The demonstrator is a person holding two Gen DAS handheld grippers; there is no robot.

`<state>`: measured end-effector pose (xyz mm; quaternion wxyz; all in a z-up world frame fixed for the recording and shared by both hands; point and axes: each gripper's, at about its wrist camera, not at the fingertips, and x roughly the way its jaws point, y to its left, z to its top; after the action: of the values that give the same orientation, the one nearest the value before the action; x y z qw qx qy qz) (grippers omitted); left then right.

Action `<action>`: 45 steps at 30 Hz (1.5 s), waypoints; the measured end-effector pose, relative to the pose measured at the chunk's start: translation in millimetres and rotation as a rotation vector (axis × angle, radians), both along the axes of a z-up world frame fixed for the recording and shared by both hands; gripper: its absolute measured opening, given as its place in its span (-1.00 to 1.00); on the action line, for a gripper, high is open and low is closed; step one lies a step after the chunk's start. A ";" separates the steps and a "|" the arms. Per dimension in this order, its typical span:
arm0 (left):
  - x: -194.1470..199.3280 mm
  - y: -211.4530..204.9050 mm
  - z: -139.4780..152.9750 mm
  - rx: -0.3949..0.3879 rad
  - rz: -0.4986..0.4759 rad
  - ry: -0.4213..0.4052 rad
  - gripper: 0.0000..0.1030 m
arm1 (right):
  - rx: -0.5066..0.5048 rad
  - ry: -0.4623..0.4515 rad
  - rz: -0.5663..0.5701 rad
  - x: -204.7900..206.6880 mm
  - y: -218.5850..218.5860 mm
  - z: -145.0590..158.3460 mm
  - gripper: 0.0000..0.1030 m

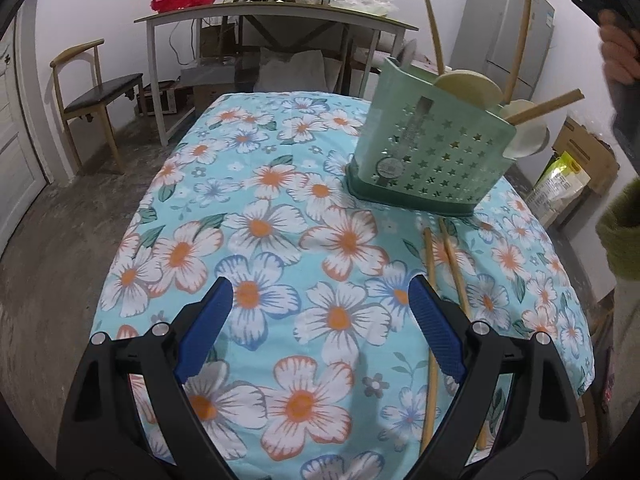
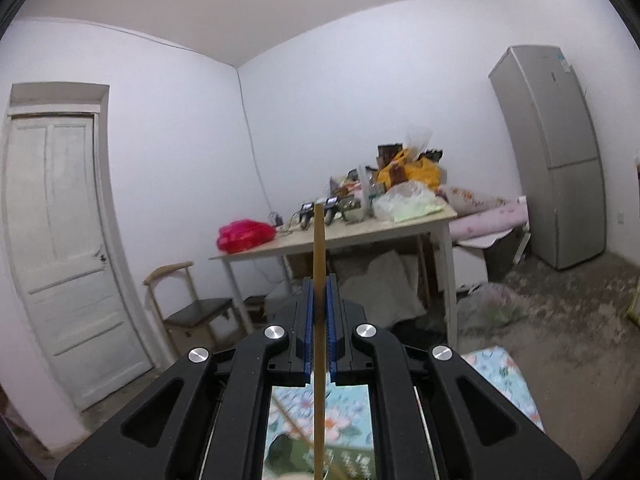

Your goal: Organize utensils

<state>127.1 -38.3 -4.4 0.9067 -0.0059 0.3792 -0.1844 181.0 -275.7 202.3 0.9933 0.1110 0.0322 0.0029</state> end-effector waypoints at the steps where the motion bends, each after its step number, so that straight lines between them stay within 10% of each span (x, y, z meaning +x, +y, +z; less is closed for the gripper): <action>1: 1.0 1.1 -0.4 -0.002 0.003 0.001 0.66 | -0.020 -0.008 -0.019 5.5 2.6 -1.0 -0.88; 11: 5.5 3.2 -2.1 -0.013 0.007 0.006 0.66 | -0.165 0.048 -0.129 28.9 23.6 -30.2 -0.84; 14: 4.9 2.1 -2.8 -0.013 0.005 0.008 0.66 | -0.145 0.054 -0.123 20.0 20.0 -30.8 -0.44; 31: 1.9 -5.7 -3.5 0.030 0.009 0.024 0.66 | -0.075 -0.035 0.062 -135.5 8.9 -3.4 -0.13; 35: 2.3 -11.4 -8.1 0.094 0.014 0.046 0.66 | -0.054 0.166 0.149 -143.9 19.9 -49.5 -0.13; 41: 2.1 -16.1 -23.2 0.144 0.009 0.106 0.66 | 0.039 0.749 0.161 -108.6 40.5 -188.9 -0.13; 45: 0.4 -21.9 -32.1 0.199 0.003 0.116 0.66 | 0.210 0.906 0.191 -107.2 39.0 -244.6 -0.34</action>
<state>127.5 -60.2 -36.5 0.8796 0.0730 0.4476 -0.1438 73.7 -236.7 -42.2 0.8580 0.1973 0.4717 0.0487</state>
